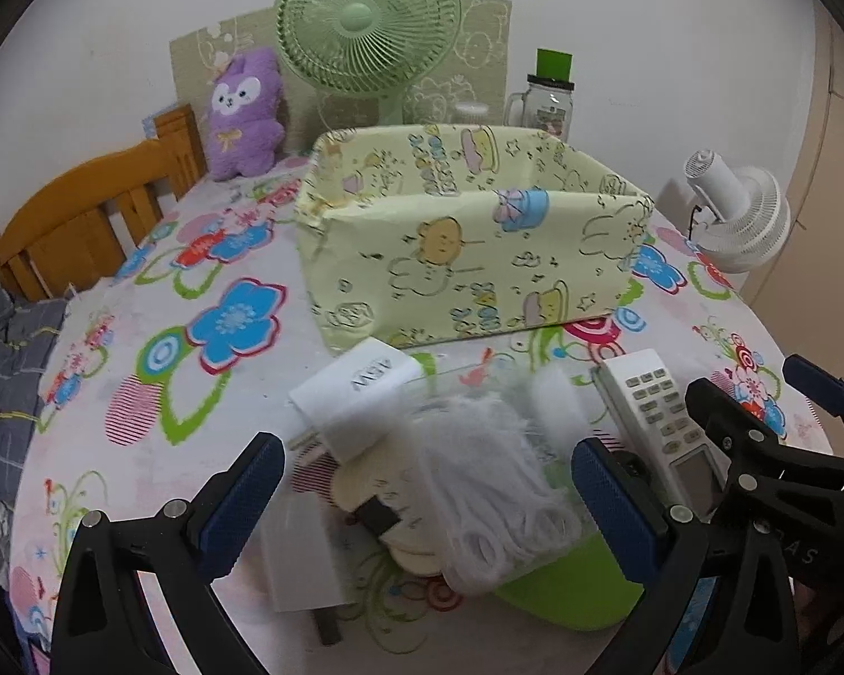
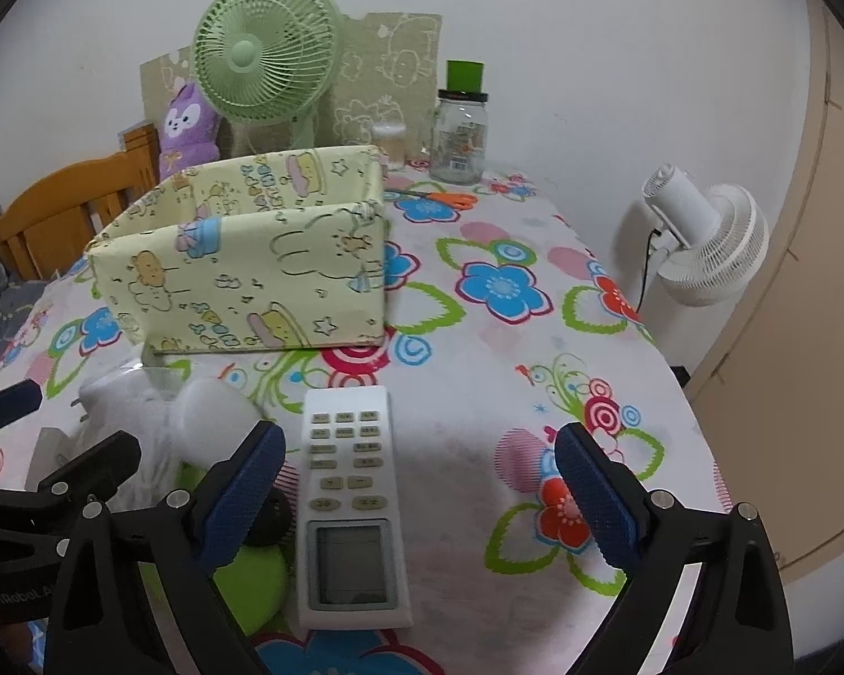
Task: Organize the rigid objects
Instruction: 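Grasp the clear floss-pick tray with the left gripper while the right gripper grasps the white remote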
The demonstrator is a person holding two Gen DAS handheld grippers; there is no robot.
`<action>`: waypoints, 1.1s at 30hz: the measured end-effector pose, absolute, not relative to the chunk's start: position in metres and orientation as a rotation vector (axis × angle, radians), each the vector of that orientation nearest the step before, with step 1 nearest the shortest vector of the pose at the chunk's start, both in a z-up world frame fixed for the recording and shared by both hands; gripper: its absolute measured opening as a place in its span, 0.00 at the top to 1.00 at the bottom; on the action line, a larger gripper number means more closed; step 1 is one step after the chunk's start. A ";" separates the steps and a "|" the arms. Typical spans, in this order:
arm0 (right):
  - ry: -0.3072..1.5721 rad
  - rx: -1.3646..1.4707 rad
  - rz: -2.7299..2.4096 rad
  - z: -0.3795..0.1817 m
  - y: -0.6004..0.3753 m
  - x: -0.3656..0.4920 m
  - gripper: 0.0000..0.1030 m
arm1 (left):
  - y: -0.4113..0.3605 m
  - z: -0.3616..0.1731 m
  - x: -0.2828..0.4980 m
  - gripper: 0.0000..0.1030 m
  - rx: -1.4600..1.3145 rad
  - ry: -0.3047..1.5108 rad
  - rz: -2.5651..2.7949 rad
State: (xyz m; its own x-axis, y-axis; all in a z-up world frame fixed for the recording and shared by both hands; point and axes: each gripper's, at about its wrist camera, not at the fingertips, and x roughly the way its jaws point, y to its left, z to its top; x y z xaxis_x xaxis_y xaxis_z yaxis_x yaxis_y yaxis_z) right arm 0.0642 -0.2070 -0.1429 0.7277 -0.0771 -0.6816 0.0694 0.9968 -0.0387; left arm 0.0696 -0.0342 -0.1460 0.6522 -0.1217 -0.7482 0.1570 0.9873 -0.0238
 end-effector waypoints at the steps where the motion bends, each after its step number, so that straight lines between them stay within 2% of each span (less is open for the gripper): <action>1: 0.754 -0.009 -0.085 -0.143 -0.209 0.065 0.05 | -0.036 -0.147 0.070 0.00 0.041 0.849 -0.166; 22: 0.763 -0.003 -0.082 -0.144 -0.214 0.058 0.05 | -0.045 -0.146 0.057 0.00 0.047 0.856 -0.210; 33: 0.756 -0.002 -0.078 -0.141 -0.213 0.048 0.05 | -0.054 -0.148 0.042 0.00 0.162 0.830 -0.237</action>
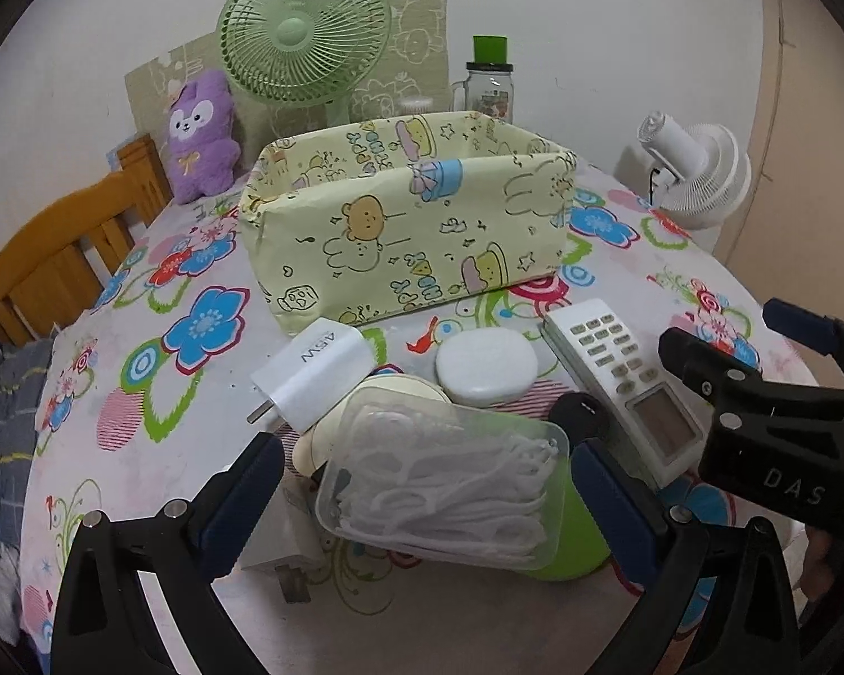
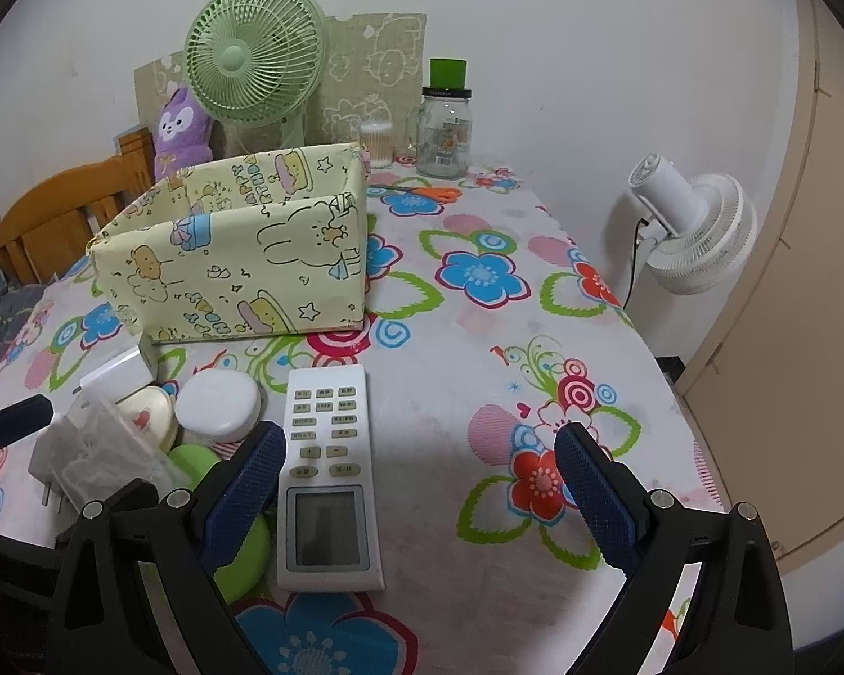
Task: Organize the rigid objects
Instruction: 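Grasp the clear floss-pick tray with the left gripper while the right gripper grasps the white remote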
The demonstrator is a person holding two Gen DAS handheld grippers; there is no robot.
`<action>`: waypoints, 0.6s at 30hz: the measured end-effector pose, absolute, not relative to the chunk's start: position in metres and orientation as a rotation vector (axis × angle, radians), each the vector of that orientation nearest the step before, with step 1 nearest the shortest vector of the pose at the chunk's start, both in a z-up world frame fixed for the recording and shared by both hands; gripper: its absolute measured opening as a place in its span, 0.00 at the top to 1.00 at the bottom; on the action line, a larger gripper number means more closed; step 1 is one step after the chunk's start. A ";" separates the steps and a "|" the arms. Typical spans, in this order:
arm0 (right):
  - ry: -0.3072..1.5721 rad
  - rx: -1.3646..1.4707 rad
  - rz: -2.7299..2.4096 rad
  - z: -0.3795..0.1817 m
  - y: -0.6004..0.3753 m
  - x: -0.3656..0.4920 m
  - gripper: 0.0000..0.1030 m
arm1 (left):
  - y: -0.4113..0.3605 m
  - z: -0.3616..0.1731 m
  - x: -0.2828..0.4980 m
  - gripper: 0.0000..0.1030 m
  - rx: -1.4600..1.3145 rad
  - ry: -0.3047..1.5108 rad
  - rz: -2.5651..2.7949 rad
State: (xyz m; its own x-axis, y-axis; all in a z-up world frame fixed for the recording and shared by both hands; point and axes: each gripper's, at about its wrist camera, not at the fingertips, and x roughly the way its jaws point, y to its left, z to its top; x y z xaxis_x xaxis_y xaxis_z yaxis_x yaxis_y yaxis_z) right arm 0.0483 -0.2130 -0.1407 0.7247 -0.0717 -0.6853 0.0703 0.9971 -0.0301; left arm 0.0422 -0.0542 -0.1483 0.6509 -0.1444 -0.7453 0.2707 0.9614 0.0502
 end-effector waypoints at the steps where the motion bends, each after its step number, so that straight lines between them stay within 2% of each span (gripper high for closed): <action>1: 0.759 -0.002 -0.075 -0.141 -0.212 0.048 0.05 | -0.054 -0.149 0.042 0.00 0.164 0.831 -0.239; 8: 0.788 -0.009 -0.058 -0.150 -0.206 0.053 0.05 | -0.053 -0.164 0.052 0.00 0.158 0.878 -0.223; 10: 0.801 -0.012 -0.053 -0.154 -0.204 0.057 0.05 | -0.051 -0.165 0.053 0.03 0.139 0.876 -0.226; 12: 0.812 -0.002 -0.048 -0.157 -0.203 0.061 0.05 | -0.049 -0.167 0.057 0.11 0.120 0.890 -0.242; 18: 0.861 0.050 -0.052 -0.168 -0.204 0.076 0.06 | -0.052 -0.168 0.061 0.13 0.124 0.879 -0.242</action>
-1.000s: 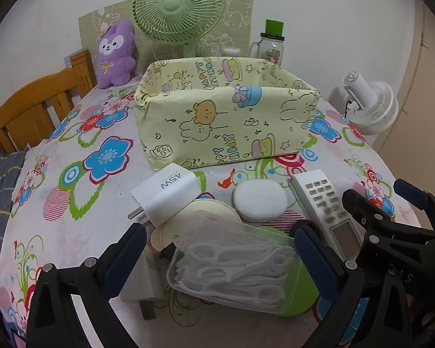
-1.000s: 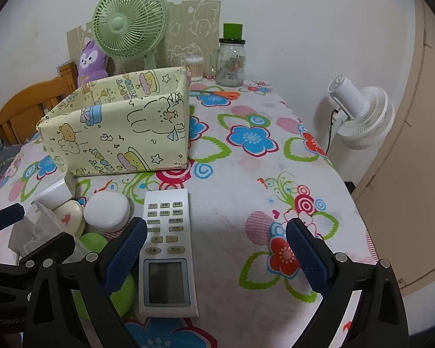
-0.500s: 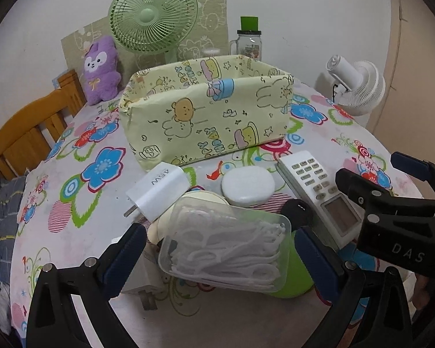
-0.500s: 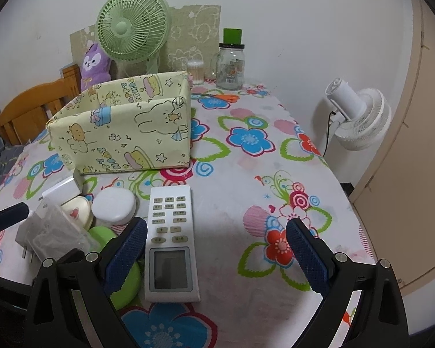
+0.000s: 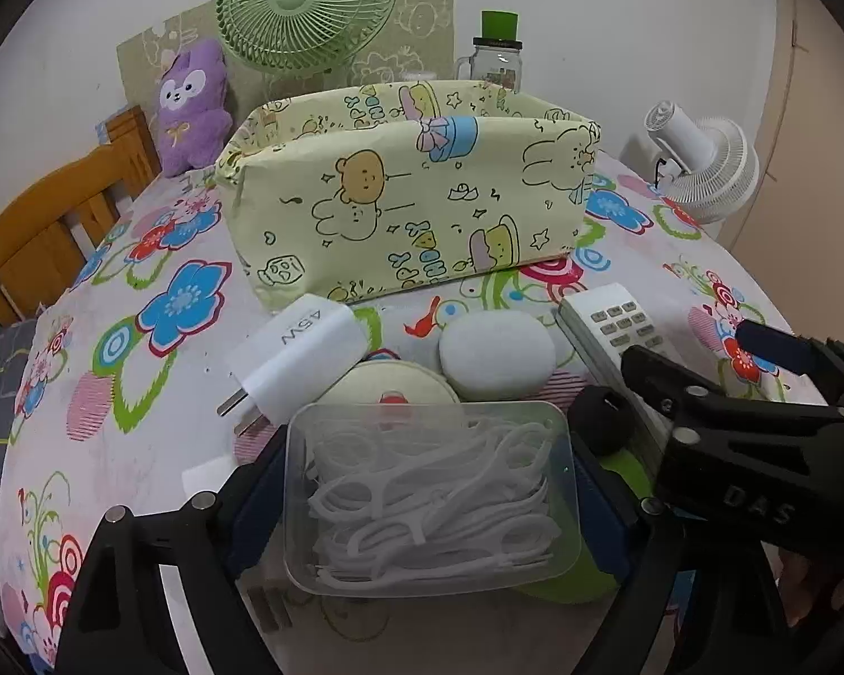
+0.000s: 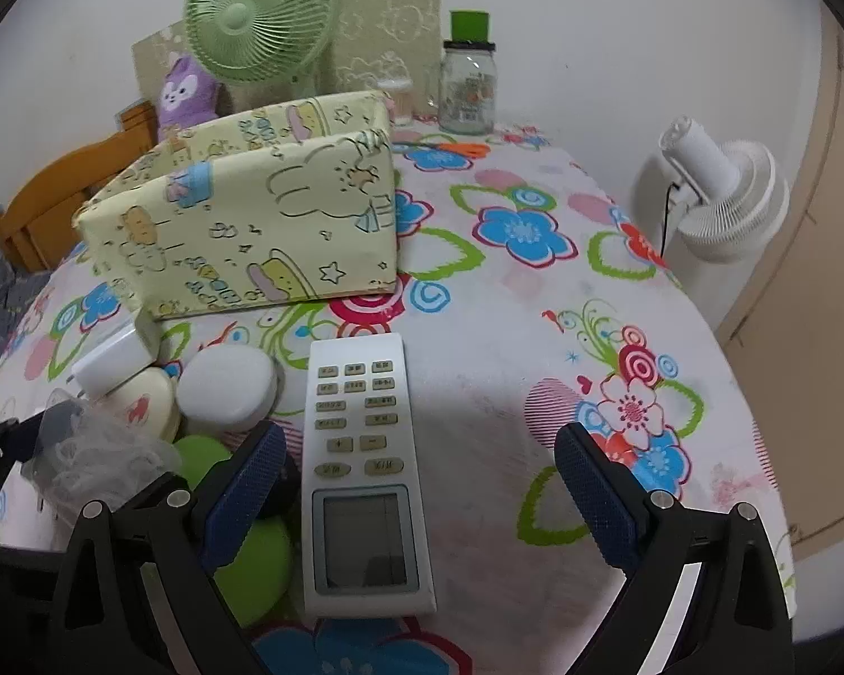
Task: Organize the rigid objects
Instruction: 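Grasp the clear floss-pick tray with the left gripper while the right gripper grasps the white remote, then carry the floss tray and white remote over the yellow fabric box with both grippers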
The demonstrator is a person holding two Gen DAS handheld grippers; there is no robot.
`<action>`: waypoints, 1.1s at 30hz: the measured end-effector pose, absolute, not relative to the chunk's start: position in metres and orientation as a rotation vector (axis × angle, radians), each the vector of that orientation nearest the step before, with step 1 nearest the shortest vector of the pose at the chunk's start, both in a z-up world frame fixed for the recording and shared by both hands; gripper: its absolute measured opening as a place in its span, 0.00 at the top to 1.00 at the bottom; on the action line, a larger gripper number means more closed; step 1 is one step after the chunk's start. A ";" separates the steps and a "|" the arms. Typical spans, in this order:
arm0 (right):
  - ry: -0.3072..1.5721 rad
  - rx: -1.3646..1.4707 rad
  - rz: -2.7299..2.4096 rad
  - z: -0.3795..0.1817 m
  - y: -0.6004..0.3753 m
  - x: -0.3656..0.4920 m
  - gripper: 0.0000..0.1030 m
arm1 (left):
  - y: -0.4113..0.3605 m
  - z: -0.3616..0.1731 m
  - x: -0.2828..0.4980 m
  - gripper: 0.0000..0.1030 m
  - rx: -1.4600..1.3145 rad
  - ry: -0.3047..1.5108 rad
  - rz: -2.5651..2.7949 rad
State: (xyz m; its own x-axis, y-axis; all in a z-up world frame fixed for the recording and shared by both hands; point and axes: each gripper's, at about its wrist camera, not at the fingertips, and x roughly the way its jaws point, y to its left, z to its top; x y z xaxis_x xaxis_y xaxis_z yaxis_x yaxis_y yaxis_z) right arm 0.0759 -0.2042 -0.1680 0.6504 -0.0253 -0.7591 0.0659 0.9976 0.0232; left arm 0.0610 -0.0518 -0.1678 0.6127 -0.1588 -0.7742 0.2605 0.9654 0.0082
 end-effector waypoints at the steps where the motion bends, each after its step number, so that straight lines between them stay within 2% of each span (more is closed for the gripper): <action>1: 0.870 0.052 -0.051 -0.170 -0.204 0.078 0.10 | -0.053 -0.169 0.062 0.13 0.133 0.878 -0.240; 4: 0.902 0.065 -0.031 -0.177 -0.200 0.083 0.21 | -0.056 -0.171 0.063 0.13 0.151 0.871 -0.231; 6: 0.918 0.075 -0.024 -0.179 -0.198 0.087 0.26 | -0.056 -0.171 0.064 0.13 0.150 0.872 -0.233; 9: 0.930 0.071 -0.013 -0.181 -0.193 0.089 0.39 | -0.058 -0.172 0.064 0.13 0.170 0.867 -0.224; 11: 0.929 0.057 0.005 -0.181 -0.187 0.088 0.53 | -0.059 -0.173 0.064 0.13 0.177 0.866 -0.221; 33: 0.835 0.047 -0.018 -0.142 -0.182 0.059 0.54 | -0.054 -0.146 0.046 0.14 0.121 0.825 -0.210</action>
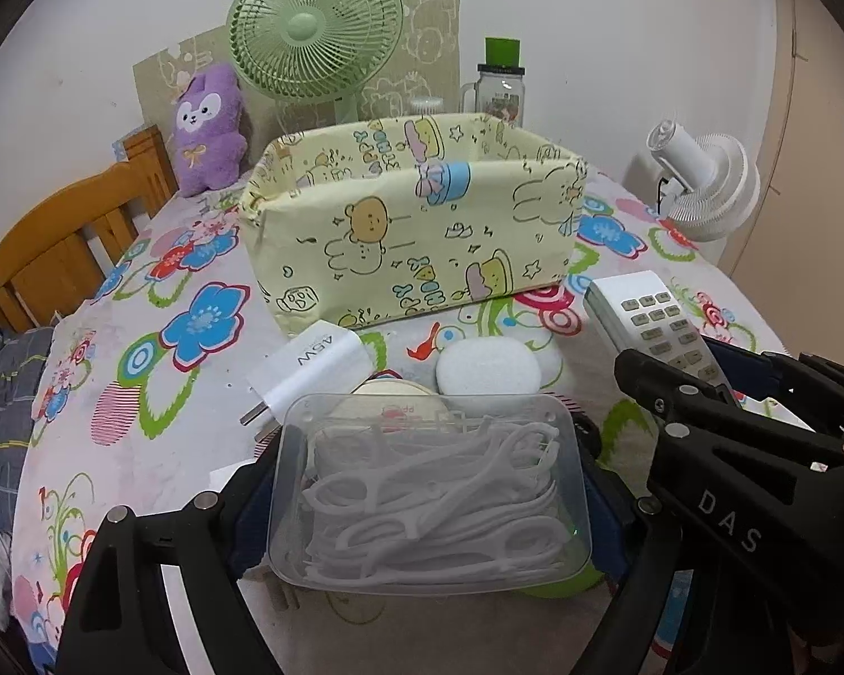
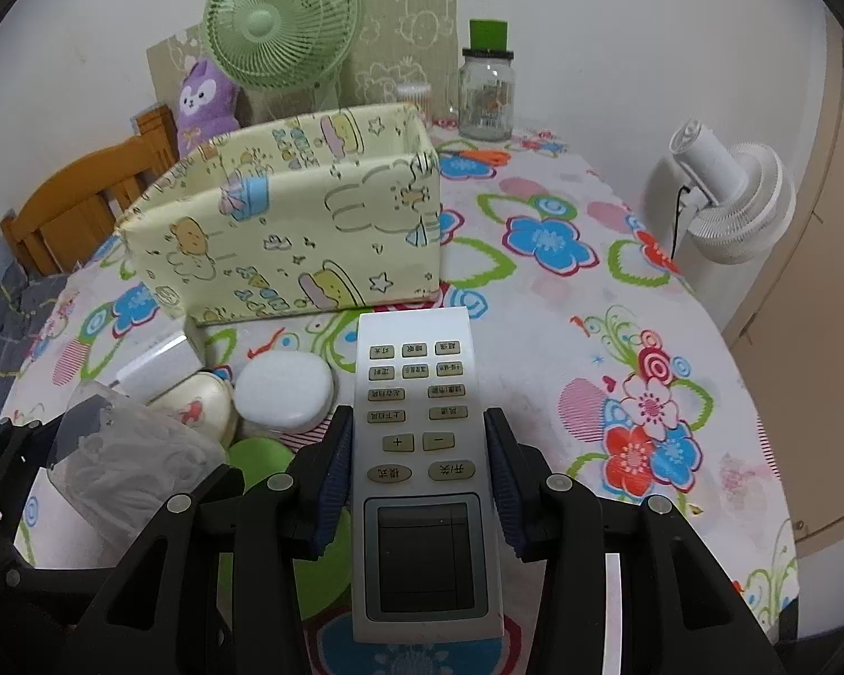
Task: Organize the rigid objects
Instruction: 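Carry the floss tray and white remote over the yellow fabric box with both grippers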
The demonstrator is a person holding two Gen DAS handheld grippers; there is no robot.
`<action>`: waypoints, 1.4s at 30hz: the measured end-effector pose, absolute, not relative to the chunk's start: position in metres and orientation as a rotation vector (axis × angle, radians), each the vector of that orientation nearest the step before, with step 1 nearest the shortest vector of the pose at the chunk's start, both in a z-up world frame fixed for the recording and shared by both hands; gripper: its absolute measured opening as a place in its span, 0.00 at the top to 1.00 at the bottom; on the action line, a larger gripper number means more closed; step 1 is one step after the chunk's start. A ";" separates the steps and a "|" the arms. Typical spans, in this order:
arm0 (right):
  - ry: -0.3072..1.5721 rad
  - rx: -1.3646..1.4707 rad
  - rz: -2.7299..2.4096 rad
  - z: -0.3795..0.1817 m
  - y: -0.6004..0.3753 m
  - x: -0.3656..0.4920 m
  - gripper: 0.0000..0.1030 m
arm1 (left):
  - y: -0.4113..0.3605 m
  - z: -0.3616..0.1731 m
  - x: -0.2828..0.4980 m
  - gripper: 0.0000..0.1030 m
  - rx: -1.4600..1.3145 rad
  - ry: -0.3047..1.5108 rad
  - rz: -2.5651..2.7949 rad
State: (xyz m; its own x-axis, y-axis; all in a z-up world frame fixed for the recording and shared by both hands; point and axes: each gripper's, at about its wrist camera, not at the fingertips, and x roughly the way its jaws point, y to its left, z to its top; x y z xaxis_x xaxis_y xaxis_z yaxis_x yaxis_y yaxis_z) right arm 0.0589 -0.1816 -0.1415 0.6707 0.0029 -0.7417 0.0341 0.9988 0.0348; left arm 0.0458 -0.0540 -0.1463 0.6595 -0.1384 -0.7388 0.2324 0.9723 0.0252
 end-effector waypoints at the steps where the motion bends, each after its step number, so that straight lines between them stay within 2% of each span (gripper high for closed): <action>1: 0.829 0.045 -0.018 -0.139 -0.181 0.056 0.54 | -0.054 -0.145 0.045 0.14 0.120 0.821 -0.210; 24: 0.694 0.018 0.017 -0.067 -0.168 0.025 0.53 | -0.042 -0.082 0.020 0.14 0.097 0.705 -0.169; 42: 0.640 0.024 0.030 -0.027 -0.164 0.037 0.53 | -0.036 -0.043 0.033 0.14 0.075 0.666 -0.156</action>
